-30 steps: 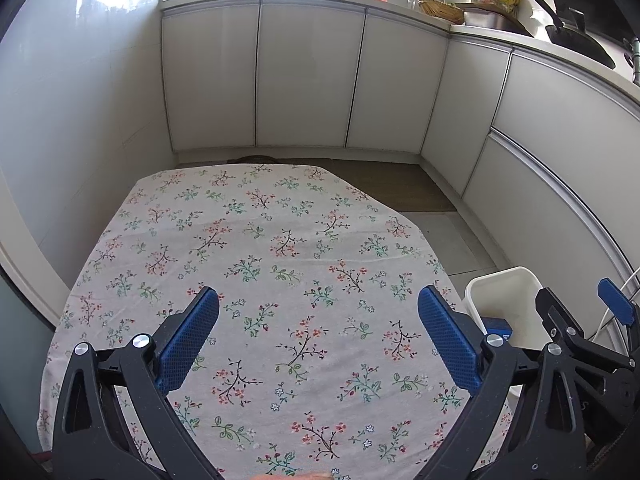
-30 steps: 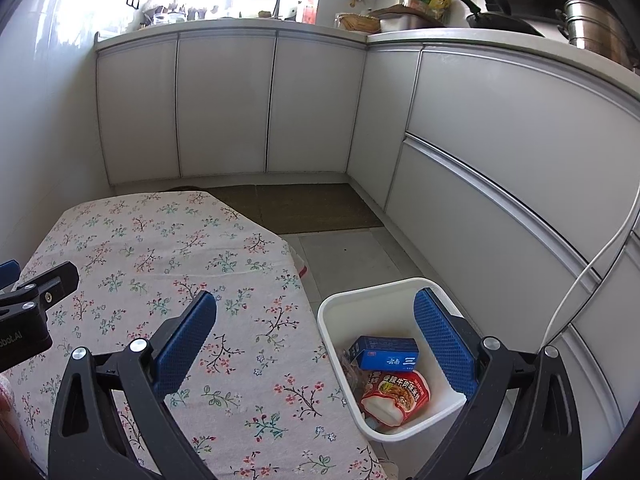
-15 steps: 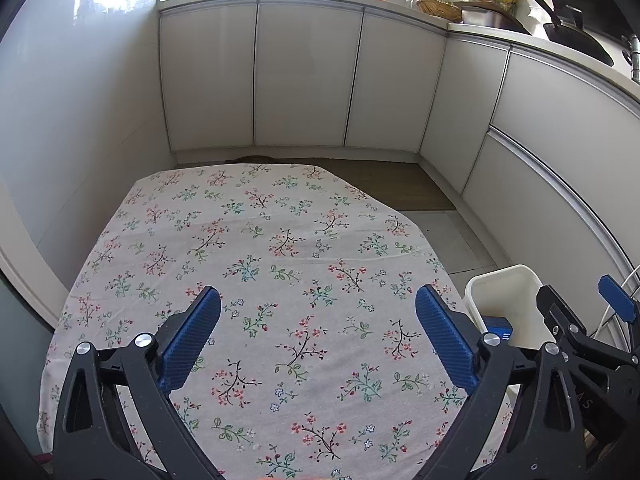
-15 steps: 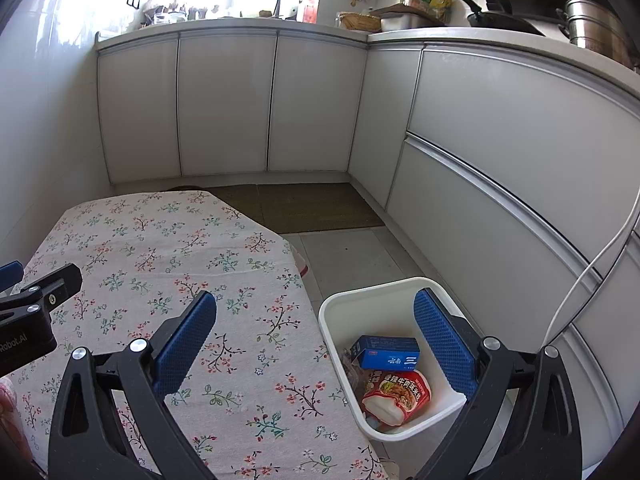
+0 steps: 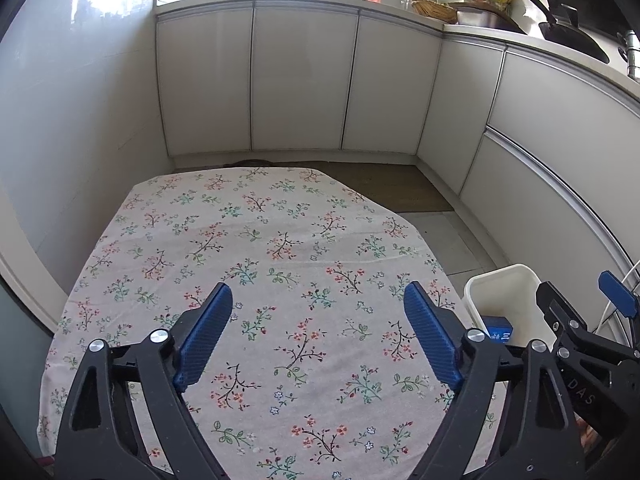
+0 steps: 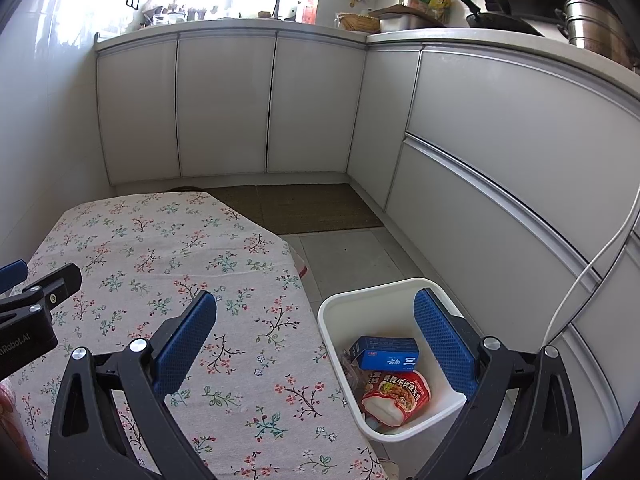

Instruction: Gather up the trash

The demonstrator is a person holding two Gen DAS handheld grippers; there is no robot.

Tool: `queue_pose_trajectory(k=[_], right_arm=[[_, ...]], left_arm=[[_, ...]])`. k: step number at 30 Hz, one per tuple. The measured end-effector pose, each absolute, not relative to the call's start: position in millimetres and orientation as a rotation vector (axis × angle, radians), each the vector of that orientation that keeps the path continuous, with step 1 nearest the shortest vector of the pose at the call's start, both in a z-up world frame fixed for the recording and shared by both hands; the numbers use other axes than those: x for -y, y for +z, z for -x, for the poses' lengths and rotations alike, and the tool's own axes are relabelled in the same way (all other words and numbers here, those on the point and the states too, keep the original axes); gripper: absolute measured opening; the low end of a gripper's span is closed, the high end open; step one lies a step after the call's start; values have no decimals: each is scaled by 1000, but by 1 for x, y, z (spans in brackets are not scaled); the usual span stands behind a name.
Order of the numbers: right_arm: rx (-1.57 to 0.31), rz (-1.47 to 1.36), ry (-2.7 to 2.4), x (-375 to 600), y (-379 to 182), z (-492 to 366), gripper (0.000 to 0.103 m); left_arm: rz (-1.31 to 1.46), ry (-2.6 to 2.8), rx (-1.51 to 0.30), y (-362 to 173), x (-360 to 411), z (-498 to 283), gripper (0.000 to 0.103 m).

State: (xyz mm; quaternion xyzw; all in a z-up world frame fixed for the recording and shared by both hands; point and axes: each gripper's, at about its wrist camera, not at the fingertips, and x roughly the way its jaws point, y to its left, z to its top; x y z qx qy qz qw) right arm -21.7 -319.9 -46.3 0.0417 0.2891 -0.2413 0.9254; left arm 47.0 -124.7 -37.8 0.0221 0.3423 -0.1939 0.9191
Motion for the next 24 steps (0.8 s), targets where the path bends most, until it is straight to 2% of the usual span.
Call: queue_pose_trajectory(k=[7,14,17,19,24], right_arm=[[-590,-88,-495,321,-46,22,96],[-582,-94,-503,321,-44,23,96],[-580,-98,-508,322,-43,23,96],[-581,-99,-509,323,-42,22,96],[-578,-102,-511,322,-42,22,96]], left_arm=[[-44,-402,-700,-39,126,-46,76],[-50,-420,-700,-39,128,-44,76],[-45,-430,-708,-38,128,-44,80],[-42,-432,-719,-39,129,-45,89],[-39,-415,-718,-38,128,-44,94]])
